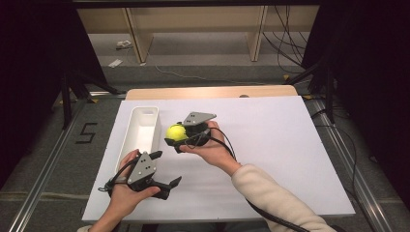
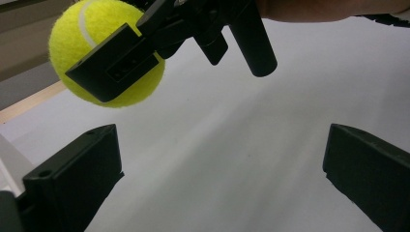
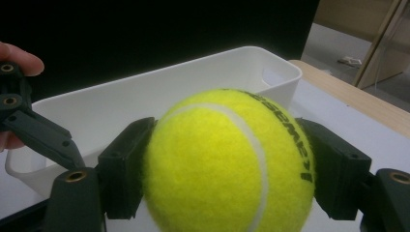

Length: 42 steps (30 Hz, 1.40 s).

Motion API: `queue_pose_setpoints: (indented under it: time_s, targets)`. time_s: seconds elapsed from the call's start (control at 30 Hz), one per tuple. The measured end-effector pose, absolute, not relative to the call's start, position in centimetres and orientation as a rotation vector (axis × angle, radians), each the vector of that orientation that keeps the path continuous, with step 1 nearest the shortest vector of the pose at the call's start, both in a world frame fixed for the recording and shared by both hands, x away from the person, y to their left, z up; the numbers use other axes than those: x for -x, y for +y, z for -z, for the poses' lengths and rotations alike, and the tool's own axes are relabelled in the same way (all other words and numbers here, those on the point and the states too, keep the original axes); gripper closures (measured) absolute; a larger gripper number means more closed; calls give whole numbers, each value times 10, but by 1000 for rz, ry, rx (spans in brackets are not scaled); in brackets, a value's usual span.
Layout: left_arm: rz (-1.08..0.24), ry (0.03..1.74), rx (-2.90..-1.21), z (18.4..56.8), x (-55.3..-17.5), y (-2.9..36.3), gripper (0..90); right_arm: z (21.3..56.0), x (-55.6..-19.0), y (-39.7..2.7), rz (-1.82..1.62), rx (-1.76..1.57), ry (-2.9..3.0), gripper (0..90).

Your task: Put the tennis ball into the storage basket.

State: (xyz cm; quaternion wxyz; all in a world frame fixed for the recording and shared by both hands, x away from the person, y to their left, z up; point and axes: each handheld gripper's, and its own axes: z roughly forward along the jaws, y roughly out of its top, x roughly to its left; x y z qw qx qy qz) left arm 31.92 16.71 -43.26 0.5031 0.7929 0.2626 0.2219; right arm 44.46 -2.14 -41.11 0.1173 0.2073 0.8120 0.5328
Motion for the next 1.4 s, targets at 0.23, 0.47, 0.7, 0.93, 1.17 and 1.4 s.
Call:
queue_pose_setpoints:
  time_s: [0.23,0.47,0.7,0.93,1.17,1.4]
  targets:
    - [-538,635,-1915,433,-319,167,0,410,-446,-19,-1566,-607,2375,266]
    - [-540,634,-1914,432,-319,167,0,409,-446,-16,-1566,-606,2380,266]
    - [-540,634,-1914,432,-319,167,0,407,-448,-12,-1572,-600,2382,266]
    - [-538,632,-1913,432,-319,167,0,404,-450,-7,-1572,-593,2378,266]
    - [-543,628,-1915,432,-319,167,0,403,-452,-5,-1571,-602,2380,266]
    - [-538,631,-1912,432,-319,167,0,401,-455,-4,-1575,-608,2376,267]
